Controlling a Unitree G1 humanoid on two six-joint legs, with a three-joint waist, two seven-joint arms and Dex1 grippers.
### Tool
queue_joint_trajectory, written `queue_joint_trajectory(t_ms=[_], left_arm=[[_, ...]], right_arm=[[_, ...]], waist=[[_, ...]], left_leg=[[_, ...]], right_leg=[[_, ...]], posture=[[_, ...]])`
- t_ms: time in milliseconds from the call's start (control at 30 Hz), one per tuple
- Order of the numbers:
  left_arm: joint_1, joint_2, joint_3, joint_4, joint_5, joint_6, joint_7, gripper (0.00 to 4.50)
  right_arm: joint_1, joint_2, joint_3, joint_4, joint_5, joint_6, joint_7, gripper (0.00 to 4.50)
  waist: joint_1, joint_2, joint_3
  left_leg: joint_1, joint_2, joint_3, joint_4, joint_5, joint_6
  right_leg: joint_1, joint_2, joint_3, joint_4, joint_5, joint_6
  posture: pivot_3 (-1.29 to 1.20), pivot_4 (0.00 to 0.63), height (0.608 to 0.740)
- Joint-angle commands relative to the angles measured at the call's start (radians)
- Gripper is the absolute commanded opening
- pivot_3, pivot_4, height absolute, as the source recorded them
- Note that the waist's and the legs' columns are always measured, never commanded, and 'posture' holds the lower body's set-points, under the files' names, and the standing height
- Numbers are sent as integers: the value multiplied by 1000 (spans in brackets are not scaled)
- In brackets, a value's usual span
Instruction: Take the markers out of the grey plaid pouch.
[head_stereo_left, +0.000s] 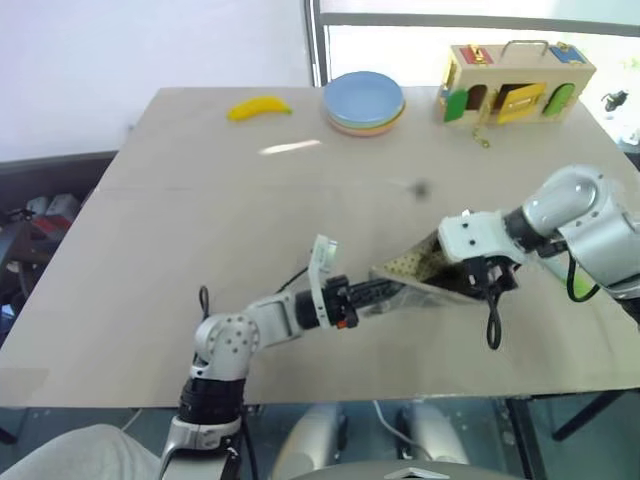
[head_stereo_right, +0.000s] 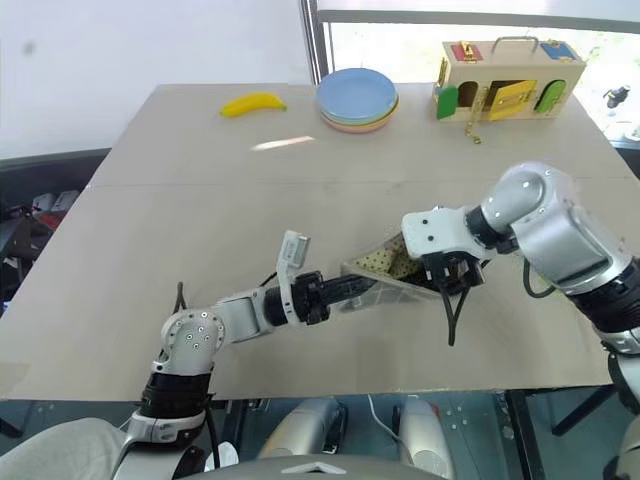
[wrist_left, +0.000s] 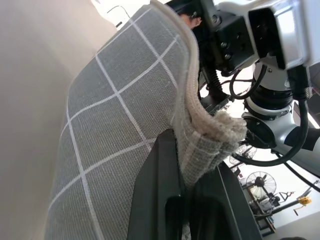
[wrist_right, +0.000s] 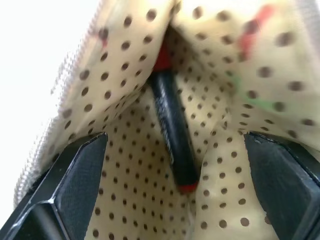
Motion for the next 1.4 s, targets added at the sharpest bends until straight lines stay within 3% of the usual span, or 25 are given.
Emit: queue_joint_trajectory(t_ms=[33, 67, 100, 133, 200, 1033, 1167, 1300, 1400], left_arm=[[-19, -16, 16, 34, -22, -9, -28, 0], [-23, -17, 9, 47, -12, -13, -34, 0], [-26, -15, -1, 54, 5, -22, -41, 0], [-26, -13, -12, 60, 22, -33, -46, 0], [-25, -15, -21, 70, 38, -43, -50, 0], [8, -14, -39, 70, 102, -60, -91, 0], [6, -16, -38, 77, 112, -67, -95, 0], [9, -16, -37, 81, 116, -73, -98, 0], [12, -15, -38, 80, 122, -82, -95, 0]], right_arm=[[6, 8, 66, 51, -49, -9, 53, 4481], [4, 17, 85, 71, -63, -18, 52, 4481], [2, 23, 96, 85, -72, -27, 52, 3949], [1, 30, 104, 95, -79, -34, 52, 3931], [0, 44, 115, 111, -89, -46, 45, 3317], [64, 173, 141, 192, -261, -187, -31, 3317], [72, 184, 118, 206, -265, -204, -38, 2265], [82, 180, 78, 198, -253, -211, -49, 451], [95, 183, 37, 179, -226, -202, -59, 319]], waist=[[-1, 0, 0], [-1, 0, 0], [-1, 0, 0], [-1, 0, 0], [-1, 0, 0], [-4, -4, -3], [-8, -6, -5], [-16, -6, -5], [-17, -6, -5]], left_leg=[[0, 0, 0, 0, 0, 0], [0, 0, 0, 0, 0, 0], [0, 0, 0, 0, 0, 0], [0, 0, 0, 0, 0, 0], [0, 0, 0, 0, 0, 0], [4, 0, 0, 1, 0, 0], [10, 0, 0, 0, 0, 0], [19, 0, 0, -2, -1, 0], [19, 0, -1, -2, 0, 0]], right_leg=[[0, 0, 0, 0, 0, 0], [0, 0, 0, 0, 0, 0], [0, 0, 0, 0, 0, 0], [0, 0, 0, 0, 0, 0], [0, 0, 0, 0, 0, 0], [2, 0, 0, 1, 0, 0], [8, 1, 0, 0, 0, 0], [17, 1, 0, 0, 0, 0], [17, 0, 0, 0, 0, 0]], posture=[[0, 150, 740], [0, 150, 740], [0, 150, 740], [0, 150, 740], [0, 150, 740], [0, 150, 740], [0, 150, 740], [0, 150, 740], [0, 150, 740]])
